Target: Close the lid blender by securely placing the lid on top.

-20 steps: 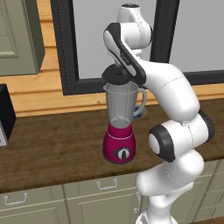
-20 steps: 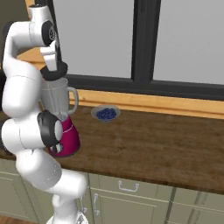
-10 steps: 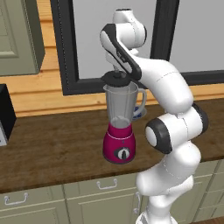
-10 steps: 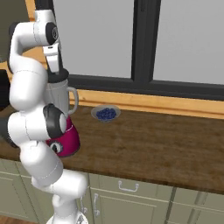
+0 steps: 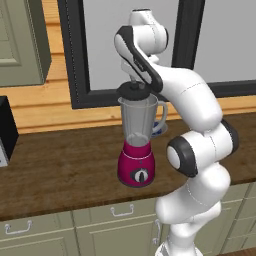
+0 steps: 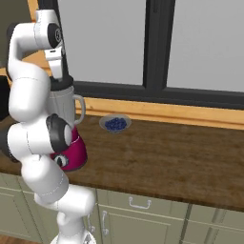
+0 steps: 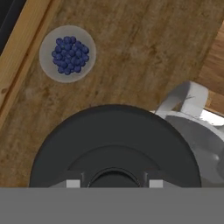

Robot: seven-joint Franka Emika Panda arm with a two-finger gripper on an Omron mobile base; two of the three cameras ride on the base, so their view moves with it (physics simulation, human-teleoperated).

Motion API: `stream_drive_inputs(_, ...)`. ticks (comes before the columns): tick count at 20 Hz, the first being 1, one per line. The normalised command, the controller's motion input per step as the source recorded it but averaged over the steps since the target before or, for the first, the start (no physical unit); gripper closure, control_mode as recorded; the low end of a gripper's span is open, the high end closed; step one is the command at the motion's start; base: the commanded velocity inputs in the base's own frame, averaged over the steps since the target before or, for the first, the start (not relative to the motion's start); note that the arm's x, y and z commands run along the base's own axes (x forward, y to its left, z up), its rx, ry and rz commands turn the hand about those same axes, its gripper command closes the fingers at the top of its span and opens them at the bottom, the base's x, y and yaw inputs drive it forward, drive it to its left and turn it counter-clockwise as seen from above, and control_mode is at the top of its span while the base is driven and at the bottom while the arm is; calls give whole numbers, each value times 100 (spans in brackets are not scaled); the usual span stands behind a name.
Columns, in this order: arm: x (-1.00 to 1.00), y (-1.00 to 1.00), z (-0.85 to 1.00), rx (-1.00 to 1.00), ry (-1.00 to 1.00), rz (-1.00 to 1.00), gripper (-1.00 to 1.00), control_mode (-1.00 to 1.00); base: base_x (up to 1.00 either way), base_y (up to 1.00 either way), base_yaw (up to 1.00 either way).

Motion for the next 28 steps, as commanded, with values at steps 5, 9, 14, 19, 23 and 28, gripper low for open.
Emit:
stream_drive_inputs(5,-22,-5,0,0,0,0,100,-100,0,0,0)
stream_drive_inputs(9,-31,-12,0,0,0,0,100,-100,0,0,0)
stream_drive_inputs(14,-33,-13,0,0,0,0,100,-100,0,0,0)
stream_drive_inputs(19,-5,0,-1,0,0,0,100,-100,0,0,0)
stream_drive_inputs(23,0,13,0,0,0,0,100,-100,0,0,0)
stream_drive_inputs(28,0,37,0,0,0,0,100,-100,0,0,0)
